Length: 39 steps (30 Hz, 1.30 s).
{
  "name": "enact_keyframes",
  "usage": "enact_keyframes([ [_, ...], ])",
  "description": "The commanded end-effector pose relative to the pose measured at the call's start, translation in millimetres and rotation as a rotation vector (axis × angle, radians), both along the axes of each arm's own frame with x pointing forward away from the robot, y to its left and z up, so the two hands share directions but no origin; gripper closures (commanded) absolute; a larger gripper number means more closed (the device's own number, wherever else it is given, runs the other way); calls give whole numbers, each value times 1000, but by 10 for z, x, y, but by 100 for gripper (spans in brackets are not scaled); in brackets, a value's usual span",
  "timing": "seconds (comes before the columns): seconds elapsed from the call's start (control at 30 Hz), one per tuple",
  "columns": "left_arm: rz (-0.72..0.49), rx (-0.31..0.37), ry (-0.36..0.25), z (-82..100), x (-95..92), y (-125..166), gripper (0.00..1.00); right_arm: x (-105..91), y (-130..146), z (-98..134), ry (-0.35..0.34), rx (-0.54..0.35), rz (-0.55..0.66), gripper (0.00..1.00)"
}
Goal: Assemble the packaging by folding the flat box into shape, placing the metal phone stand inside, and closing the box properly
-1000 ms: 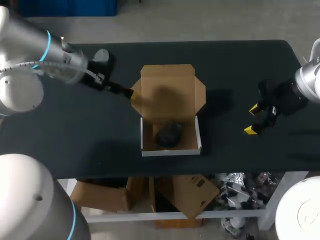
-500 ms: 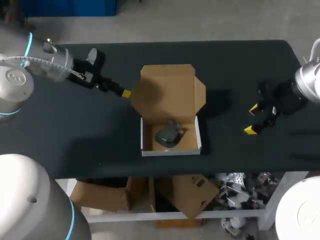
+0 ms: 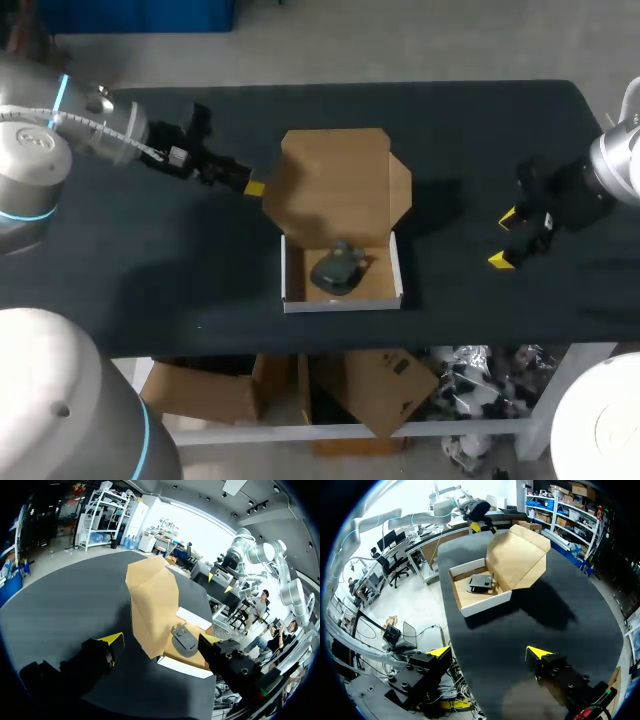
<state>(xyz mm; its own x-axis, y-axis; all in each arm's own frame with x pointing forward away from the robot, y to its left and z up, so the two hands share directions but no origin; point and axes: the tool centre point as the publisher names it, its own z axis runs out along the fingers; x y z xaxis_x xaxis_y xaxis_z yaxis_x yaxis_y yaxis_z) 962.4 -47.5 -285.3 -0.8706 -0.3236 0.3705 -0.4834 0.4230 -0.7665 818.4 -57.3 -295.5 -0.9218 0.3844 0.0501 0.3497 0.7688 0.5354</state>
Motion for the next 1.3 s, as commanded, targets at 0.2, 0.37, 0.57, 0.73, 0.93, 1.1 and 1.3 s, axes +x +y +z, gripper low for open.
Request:
enact_keyframes([
  [0.2, -86, -56, 21, -137, 137, -102, 0, -12, -11, 7, -2, 3, 1, 0],
  [0.37, -98, -66, 19, -168, 167, -166, 0, -12, -11, 7, -2, 3, 1, 0],
  [0.57, -123, -78, 14, -207, 176, -249, 0, -12, -11, 7, -2, 3, 1, 0],
  [0.73, -136, -96, 25, -236, 182, -320, 8, -12, -11, 7, -2, 3, 1, 0],
  [0.93, -147, -108, 40, -278, 160, -416, 38, -12, -11, 7, -2, 3, 1, 0],
  [1.1, -152, -119, 48, -300, 123, -472, 53, -12, -11, 7, -2, 3, 1, 0],
  [1.3, -176, -127, 40, -306, 49, -515, 58, -12, -11, 7, -2, 3, 1, 0],
])
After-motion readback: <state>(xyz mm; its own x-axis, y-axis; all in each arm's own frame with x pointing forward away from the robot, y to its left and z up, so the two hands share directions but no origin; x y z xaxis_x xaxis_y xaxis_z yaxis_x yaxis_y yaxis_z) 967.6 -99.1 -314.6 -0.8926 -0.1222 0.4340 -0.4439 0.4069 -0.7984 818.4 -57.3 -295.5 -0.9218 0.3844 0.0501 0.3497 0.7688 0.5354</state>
